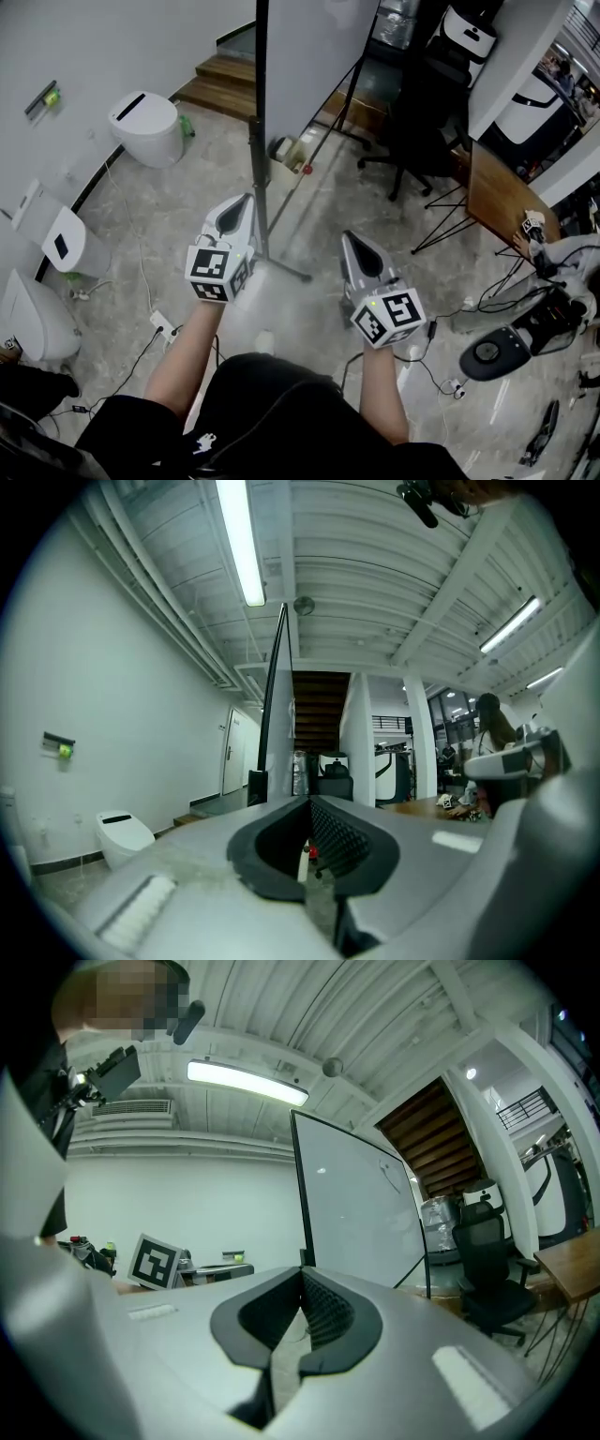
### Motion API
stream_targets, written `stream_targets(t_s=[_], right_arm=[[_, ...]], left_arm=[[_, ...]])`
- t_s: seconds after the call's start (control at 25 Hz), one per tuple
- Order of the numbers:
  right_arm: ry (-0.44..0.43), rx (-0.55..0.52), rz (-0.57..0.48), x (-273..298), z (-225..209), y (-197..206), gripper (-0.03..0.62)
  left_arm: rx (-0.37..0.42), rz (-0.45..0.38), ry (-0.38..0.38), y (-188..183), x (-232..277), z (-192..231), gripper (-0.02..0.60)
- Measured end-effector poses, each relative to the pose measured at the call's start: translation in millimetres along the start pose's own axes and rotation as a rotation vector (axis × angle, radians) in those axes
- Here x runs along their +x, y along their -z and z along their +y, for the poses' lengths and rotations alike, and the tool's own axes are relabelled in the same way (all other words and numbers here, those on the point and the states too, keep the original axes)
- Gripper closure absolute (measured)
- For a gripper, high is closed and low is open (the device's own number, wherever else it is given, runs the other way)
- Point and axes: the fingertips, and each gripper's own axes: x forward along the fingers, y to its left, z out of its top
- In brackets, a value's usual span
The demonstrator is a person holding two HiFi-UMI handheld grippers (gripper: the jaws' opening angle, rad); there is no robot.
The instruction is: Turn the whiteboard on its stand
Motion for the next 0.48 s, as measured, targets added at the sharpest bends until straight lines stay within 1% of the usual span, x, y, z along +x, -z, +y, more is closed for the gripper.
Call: stream_targets(t_s=[0.16,0.48], right_arm=[[0.019,-0.010,0.000,20,0,-2,0.586],[0.053,-0.017,-0.001,57,-4,1,0.586]], left_arm=[[0.010,-0.002,0.017,-2,14,17,0.578],[0.009,0.007,0.062,4,43,46,0.578]])
